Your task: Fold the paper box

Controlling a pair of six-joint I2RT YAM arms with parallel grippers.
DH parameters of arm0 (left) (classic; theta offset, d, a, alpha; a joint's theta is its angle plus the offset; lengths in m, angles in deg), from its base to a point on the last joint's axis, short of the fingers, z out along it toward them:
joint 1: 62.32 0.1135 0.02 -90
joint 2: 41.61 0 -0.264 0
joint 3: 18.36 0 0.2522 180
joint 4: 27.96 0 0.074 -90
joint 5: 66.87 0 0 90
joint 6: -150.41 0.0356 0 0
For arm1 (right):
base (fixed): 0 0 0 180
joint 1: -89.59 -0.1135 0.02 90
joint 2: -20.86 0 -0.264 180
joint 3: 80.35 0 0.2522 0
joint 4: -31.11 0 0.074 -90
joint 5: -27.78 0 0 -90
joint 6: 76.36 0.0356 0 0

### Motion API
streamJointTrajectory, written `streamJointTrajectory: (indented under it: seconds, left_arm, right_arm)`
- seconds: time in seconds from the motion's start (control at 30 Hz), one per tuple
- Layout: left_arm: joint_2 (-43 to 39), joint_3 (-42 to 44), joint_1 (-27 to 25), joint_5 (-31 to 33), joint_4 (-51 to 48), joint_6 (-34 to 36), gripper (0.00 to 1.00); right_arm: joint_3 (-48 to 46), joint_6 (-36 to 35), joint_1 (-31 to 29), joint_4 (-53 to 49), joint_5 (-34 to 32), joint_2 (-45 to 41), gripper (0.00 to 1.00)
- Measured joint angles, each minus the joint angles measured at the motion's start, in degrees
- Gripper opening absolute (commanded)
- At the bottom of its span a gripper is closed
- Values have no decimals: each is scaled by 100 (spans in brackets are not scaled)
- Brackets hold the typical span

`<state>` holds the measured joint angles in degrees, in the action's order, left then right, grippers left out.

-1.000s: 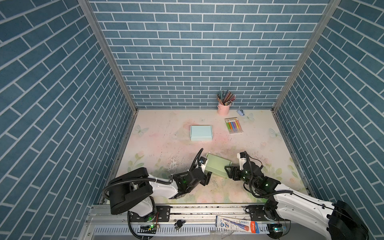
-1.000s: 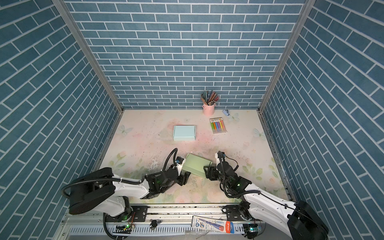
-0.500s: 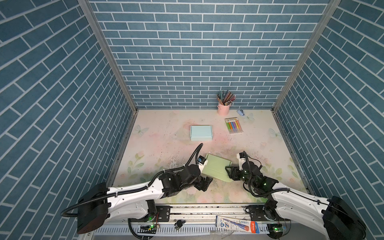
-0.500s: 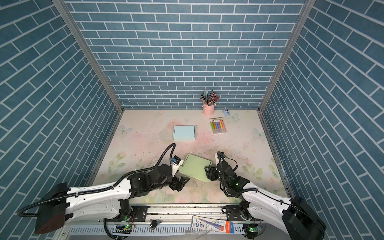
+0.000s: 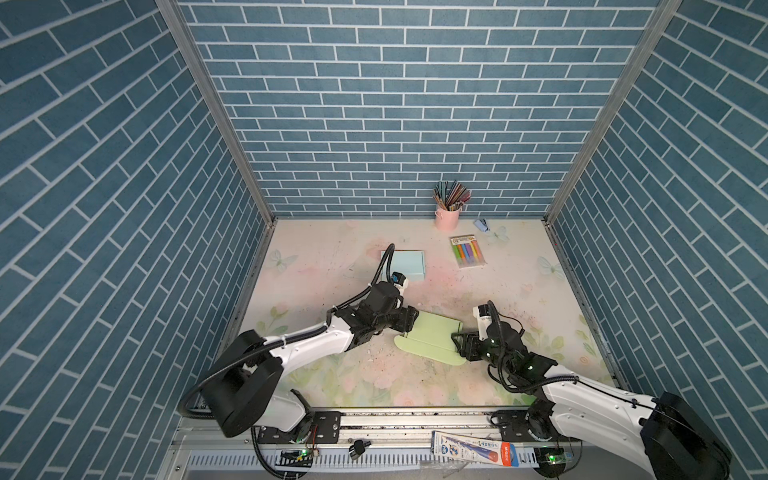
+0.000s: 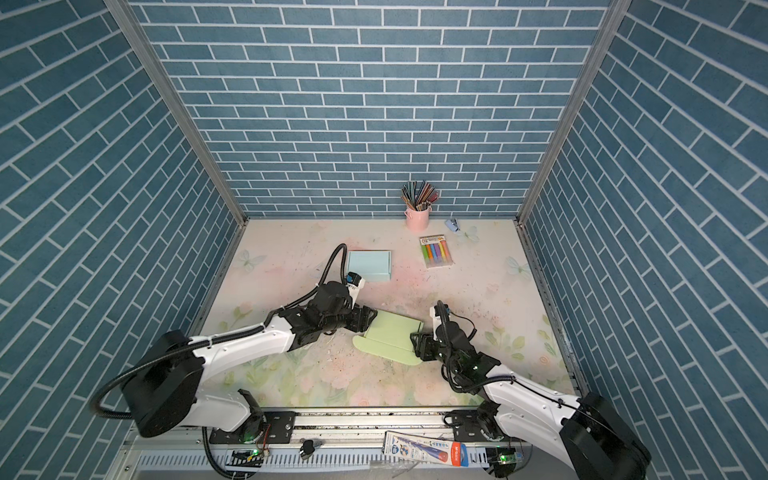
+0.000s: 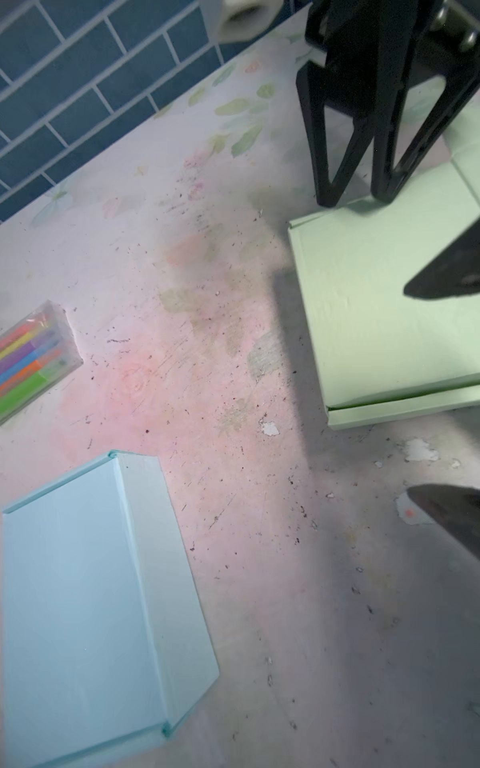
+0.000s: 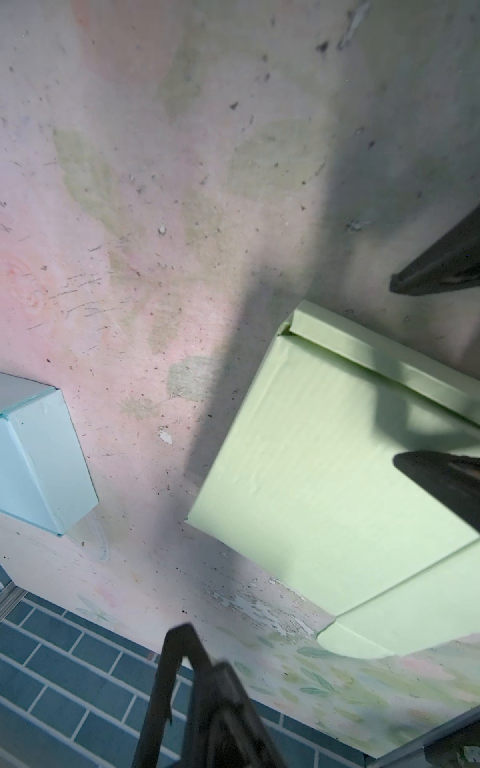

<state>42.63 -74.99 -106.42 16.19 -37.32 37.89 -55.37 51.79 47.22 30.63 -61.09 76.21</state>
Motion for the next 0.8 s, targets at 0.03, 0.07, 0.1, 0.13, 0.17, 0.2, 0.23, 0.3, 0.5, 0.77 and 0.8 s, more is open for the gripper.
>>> streamJointTrajectory:
  seconds: [0.03,0.07,0.1,0.13,0.17,0.2,0.23,0.3,0.5,0.77,0.8]
  left_arm:
    - [105,0,13,-59,33,15,58]
    - [199,15,20,-118,68,13,55]
    - [256,63,20,-181,133,4,53]
    - [271,118,20,-223,195,-2,51]
    - [267,203,20,-293,282,-26,50]
    - [262,282,20,-328,356,-50,49]
    - [262,358,20,-352,426,-79,48]
    - [260,514,20,-387,527,-107,43]
    - [245,745,20,-463,804,-210,36]
    - [245,767,48,-337,881,-247,30]
    - [245,767,57,-306,881,-249,30]
  right_arm:
    - [9,-22,42,28,52,66,58]
    - [31,-55,92,70,129,153,58]
    - [48,-70,131,125,192,243,57]
    - [63,-83,153,164,245,304,57]
    - [87,-103,166,210,310,369,56]
    - [116,-116,181,247,350,428,56]
    - [138,-133,190,284,391,485,55]
    - [190,-181,208,365,481,619,54]
    - [442,-264,232,551,715,1121,52]
    - [1001,-481,299,520,767,1784,49]
    - [1067,-522,315,514,767,1858,49]
